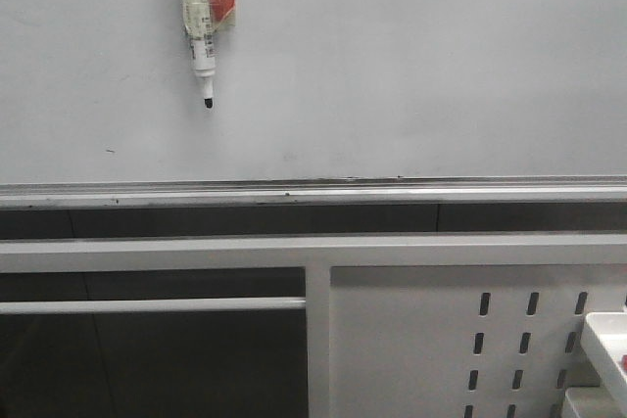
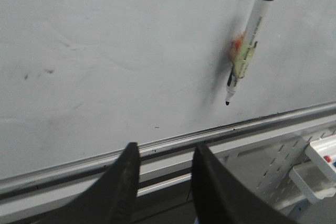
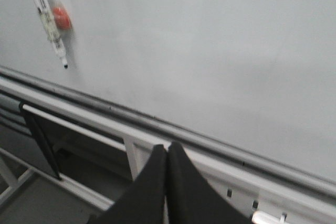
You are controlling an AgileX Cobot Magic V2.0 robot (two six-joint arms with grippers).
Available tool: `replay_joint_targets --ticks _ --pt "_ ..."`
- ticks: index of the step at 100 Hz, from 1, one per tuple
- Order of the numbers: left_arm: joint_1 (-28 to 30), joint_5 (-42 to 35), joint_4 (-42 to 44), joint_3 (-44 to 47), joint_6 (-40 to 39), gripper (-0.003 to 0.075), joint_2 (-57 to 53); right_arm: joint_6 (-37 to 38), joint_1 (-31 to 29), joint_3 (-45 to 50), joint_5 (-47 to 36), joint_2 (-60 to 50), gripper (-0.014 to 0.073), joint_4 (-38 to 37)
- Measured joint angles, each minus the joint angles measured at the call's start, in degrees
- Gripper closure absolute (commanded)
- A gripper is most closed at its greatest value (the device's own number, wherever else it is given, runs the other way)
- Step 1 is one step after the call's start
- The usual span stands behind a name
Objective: Write number 1 on whiteboard
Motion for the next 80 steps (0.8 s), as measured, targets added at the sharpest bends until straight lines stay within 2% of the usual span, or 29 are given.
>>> replay_joint_targets --ticks 7,13,19,27,35,54,64,80 --pt "-2.3 0.0 -2.6 -0.5 6.4 0.0374 2.1 0.0 0.0 -0.6 -2.9 0.1 0.0534 -0.9" --pt "-4.5 -0.5 -4.2 -0.6 10.2 0.0376 3.5 0.0 0.0 -0.8 -4.5 0.1 0.0412 -0.9" --pt "-6.5 -1.9 -5.5 -0.6 11.9 0.0377 5.3 0.0 0.0 -0.8 -4.7 0.1 0.0272 -1.2" --pt "-8.6 -5.6 -6.8 -0.7 12.8 0.0409 8.3 0.0 0.0 -0.8 -4.8 0.1 0.0155 -1.3" --pt "-11.2 -9.3 -7.9 -1.0 13.2 0.0448 12.6 0.0 0.0 -0.8 -5.1 0.1 0.0151 -1.4" --pt "-21.1 -18.0 -10.3 -2.5 13.5 0.0437 23.9 -0.2 0.0 -0.8 -5.7 0.1 0.0153 -3.7" --pt "-29.5 -30.1 -14.1 -2.5 13.6 0.0399 28.7 -0.2 0.0 -0.8 -5.7 0.1 0.0153 -4.3" --pt "-41.5 -47.5 -18.3 -2.8 11.9 0.0395 34.6 -0.2 0.0 -0.8 -5.7 0.1 0.0153 -4.3"
